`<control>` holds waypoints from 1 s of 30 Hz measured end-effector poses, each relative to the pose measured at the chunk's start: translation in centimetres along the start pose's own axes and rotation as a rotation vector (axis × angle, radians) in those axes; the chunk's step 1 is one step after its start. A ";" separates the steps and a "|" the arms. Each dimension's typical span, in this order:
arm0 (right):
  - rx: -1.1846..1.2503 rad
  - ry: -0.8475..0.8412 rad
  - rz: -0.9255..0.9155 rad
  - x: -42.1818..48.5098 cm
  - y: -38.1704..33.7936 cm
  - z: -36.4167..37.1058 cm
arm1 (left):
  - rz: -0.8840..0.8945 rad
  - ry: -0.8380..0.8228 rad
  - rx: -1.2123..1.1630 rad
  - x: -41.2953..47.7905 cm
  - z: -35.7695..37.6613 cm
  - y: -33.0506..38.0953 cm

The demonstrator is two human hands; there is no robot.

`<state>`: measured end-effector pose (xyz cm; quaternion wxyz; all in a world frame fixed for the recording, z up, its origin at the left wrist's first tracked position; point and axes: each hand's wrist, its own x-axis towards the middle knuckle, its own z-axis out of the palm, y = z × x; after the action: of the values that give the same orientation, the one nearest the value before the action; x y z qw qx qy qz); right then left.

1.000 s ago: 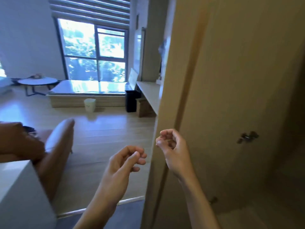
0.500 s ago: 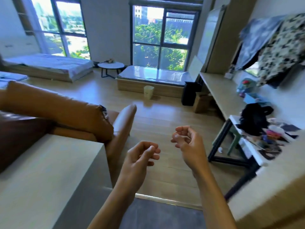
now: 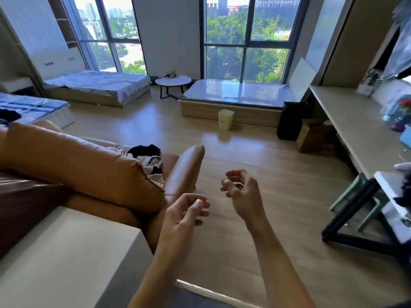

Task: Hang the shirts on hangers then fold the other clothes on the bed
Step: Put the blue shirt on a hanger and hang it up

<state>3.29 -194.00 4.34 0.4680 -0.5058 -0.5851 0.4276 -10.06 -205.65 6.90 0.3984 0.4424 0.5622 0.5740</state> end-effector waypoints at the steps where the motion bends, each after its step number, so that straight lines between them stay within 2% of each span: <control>1: 0.005 -0.009 0.002 1.4 0.2 0.2 | -0.009 0.010 -0.006 1.6 0.3 -0.1; 8: -0.014 -0.029 0.044 15.3 4.3 1.1 | -0.035 -0.018 -0.046 16.6 5.2 -2.3; 13: -0.062 -0.012 0.075 28.2 7.5 2.1 | -0.063 -0.039 -0.098 30.5 8.6 -4.5; 24: -0.029 0.044 0.102 54.4 9.4 2.0 | -0.098 -0.081 -0.094 57.4 14.6 -4.9; 30: -0.011 -0.027 0.108 70.0 13.5 2.4 | -0.165 -0.003 -0.170 72.1 19.8 -8.6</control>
<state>-0.06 -122.98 -1.20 0.4335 -0.5333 -0.5656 0.4559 -12.46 -130.56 2.13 0.4813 0.3602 0.5454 0.5841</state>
